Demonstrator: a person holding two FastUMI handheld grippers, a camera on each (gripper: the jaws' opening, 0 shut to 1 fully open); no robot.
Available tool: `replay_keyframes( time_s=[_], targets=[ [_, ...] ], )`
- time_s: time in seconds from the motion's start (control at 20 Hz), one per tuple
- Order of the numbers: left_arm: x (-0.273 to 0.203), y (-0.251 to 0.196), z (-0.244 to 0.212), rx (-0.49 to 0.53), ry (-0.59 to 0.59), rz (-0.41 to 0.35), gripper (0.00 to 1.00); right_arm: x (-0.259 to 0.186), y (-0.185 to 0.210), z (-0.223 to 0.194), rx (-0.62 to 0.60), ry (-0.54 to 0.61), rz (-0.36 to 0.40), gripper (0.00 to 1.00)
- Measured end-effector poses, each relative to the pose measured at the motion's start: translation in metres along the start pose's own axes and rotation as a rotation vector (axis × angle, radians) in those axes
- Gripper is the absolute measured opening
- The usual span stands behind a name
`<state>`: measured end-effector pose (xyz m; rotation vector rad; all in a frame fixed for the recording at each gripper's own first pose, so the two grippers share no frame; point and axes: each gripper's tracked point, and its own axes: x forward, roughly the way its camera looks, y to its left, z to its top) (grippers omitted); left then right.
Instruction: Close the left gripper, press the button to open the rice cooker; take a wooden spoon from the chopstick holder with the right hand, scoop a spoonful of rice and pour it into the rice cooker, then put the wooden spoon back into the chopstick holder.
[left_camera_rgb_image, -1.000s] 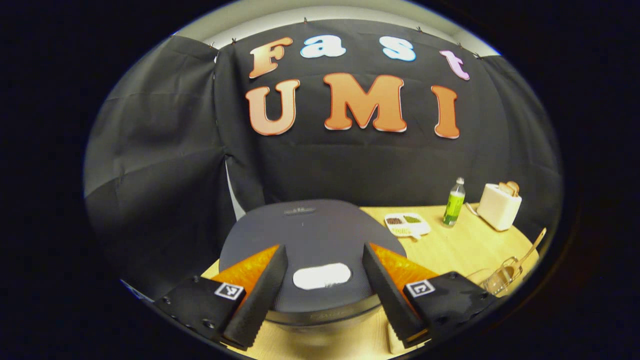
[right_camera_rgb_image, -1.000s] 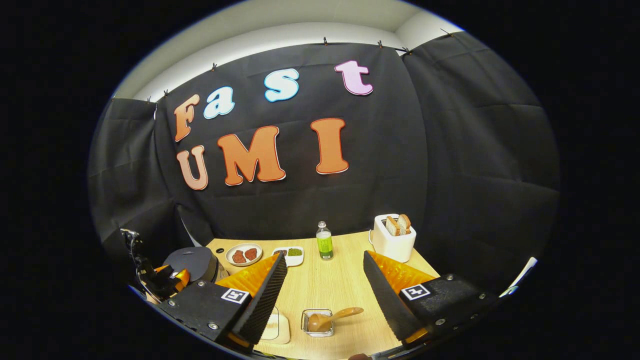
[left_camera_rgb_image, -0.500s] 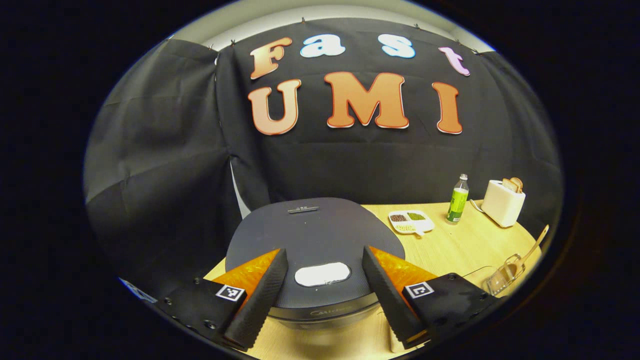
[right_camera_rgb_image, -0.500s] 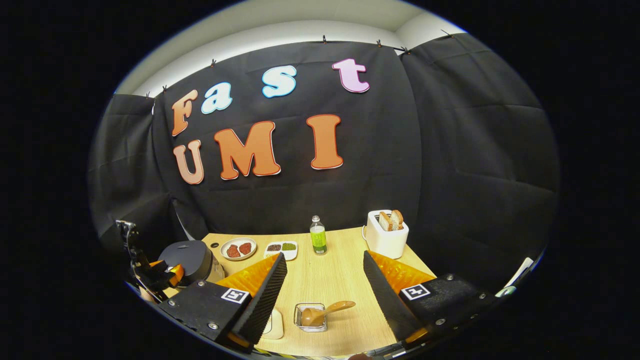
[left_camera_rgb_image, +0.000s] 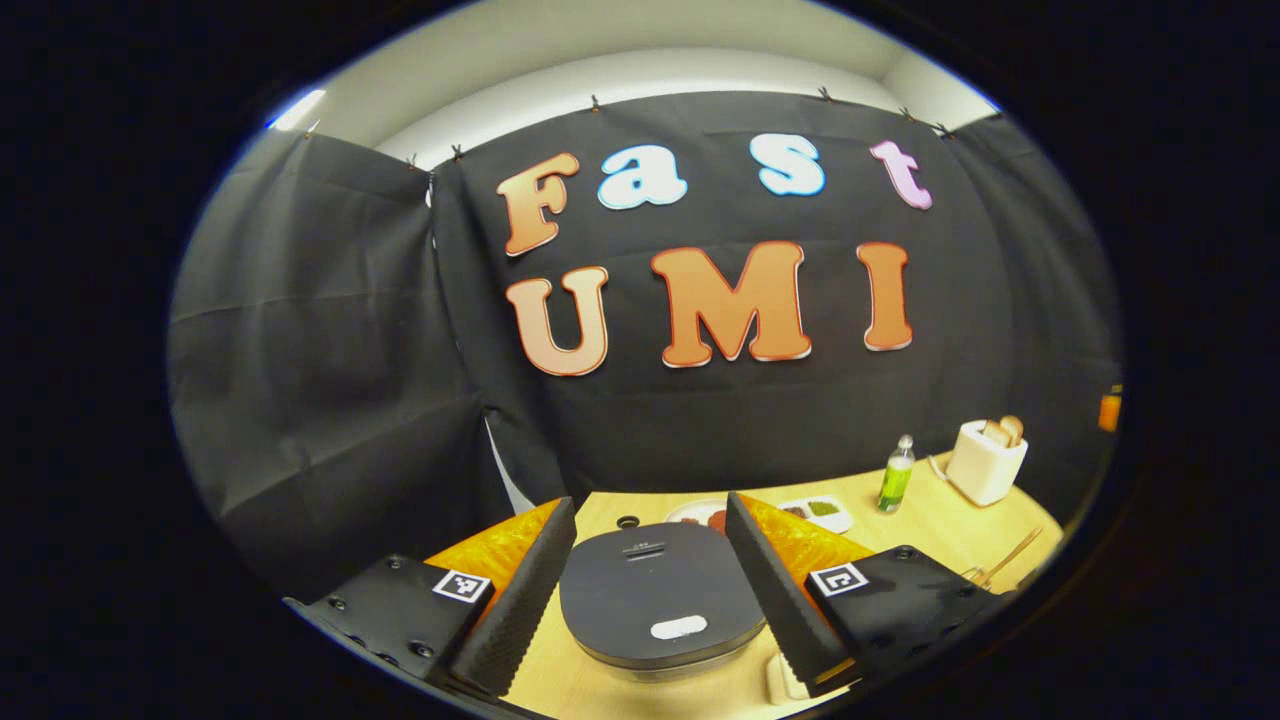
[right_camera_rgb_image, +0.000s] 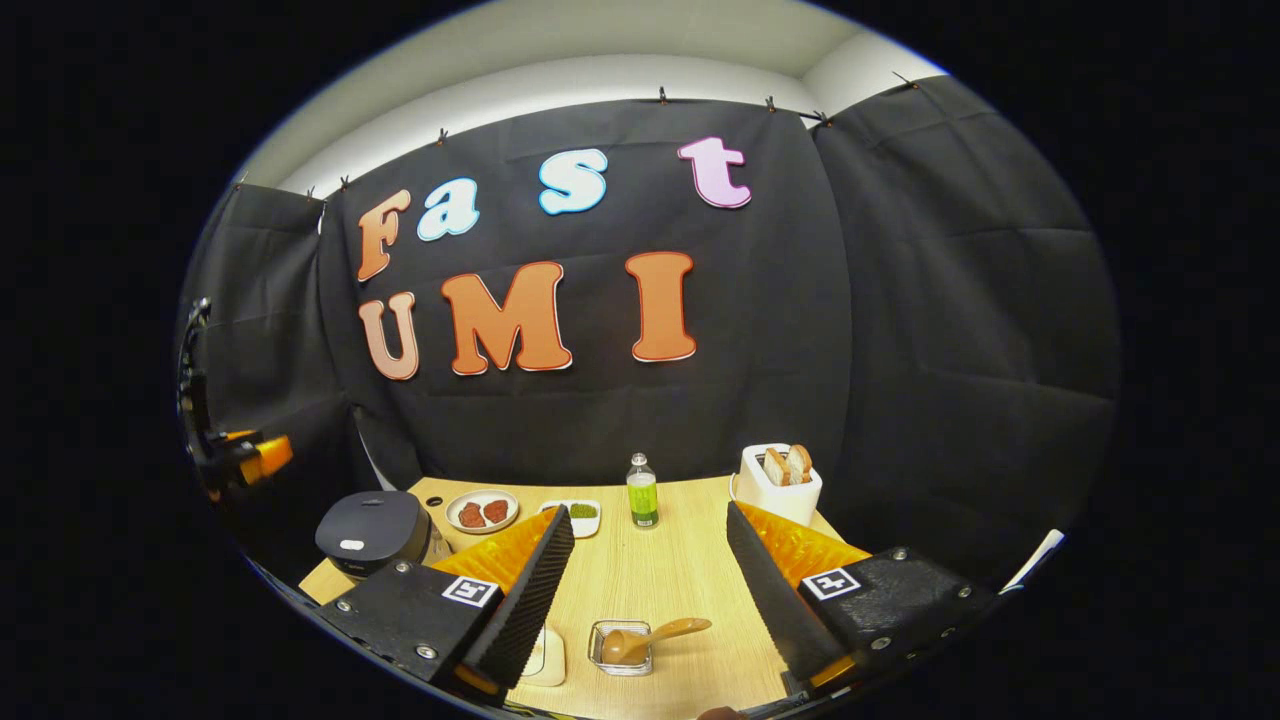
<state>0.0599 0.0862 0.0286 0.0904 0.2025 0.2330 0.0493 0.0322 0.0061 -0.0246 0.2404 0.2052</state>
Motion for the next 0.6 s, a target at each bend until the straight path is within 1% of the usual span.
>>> replay_keyframes(
  time_s=[0.05, 0.1, 0.25, 0.45, 0.6],
  targets=[
    [-0.009, -0.002, 0.023, -0.029, -0.025, -0.013, 0.93, -0.001, -0.002, 0.003, -0.006, -0.008, -0.002, 0.95],
    [-0.017, -0.001, 0.042, -0.042, -0.047, -0.021, 0.94, -0.001, -0.003, 0.005, -0.014, -0.013, -0.005, 0.95],
    [-0.037, 0.002, 0.089, -0.037, -0.093, -0.031, 0.96, -0.003, -0.008, 0.013, -0.026, -0.029, -0.017, 0.95],
    [-0.056, 0.003, 0.108, -0.030, -0.113, -0.036, 1.00, -0.007, -0.017, 0.022, -0.052, -0.049, -0.032, 0.95],
    [-0.061, 0.003, 0.106, -0.002, -0.118, -0.019, 1.00, -0.009, -0.019, 0.024, -0.056, -0.054, -0.030, 0.95]
  ],
)
